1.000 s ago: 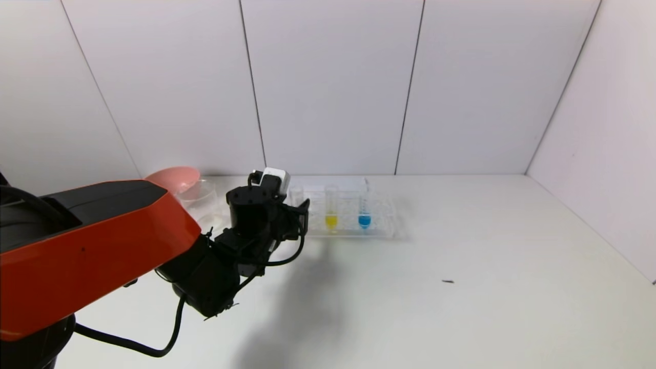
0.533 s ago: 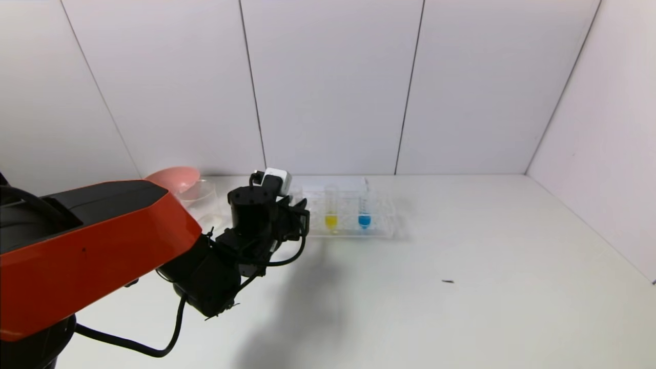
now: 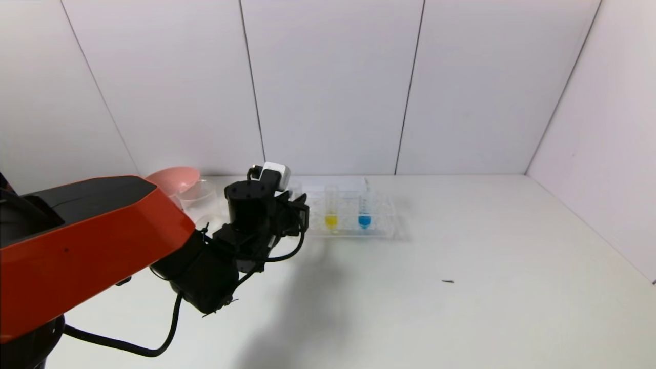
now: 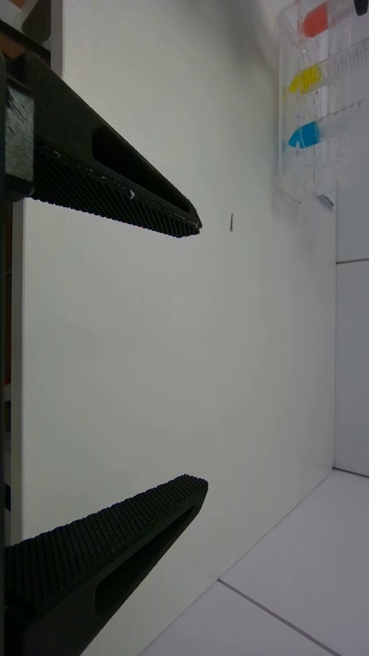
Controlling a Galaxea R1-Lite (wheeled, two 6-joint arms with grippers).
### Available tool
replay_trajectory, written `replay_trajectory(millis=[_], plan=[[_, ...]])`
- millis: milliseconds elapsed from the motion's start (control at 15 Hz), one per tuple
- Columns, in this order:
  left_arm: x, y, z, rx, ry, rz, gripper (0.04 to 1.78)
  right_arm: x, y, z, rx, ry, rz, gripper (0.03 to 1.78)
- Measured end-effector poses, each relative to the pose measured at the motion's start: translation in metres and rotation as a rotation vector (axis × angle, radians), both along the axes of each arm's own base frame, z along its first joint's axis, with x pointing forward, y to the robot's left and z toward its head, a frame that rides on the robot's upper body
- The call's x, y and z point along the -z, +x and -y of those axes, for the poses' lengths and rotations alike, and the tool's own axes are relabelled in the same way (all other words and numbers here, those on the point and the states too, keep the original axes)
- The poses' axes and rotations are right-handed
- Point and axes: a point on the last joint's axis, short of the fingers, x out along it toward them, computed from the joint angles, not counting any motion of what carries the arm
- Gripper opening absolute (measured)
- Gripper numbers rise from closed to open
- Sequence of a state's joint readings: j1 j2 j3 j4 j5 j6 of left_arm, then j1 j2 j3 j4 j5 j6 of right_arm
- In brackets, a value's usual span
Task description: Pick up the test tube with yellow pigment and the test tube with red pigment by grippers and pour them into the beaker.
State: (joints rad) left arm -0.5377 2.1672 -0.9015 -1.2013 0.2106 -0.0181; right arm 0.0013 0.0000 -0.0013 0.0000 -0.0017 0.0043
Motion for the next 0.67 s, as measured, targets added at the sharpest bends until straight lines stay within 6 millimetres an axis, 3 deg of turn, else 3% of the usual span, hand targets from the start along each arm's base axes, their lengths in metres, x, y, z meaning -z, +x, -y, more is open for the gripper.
replay_trajectory(millis=[667], plan=[[-0.039,-0.019,-0.001,0.023,-0.001,0.082,0.44,0.000,0.000,0.000,0.000,0.001,0.000,1.70]])
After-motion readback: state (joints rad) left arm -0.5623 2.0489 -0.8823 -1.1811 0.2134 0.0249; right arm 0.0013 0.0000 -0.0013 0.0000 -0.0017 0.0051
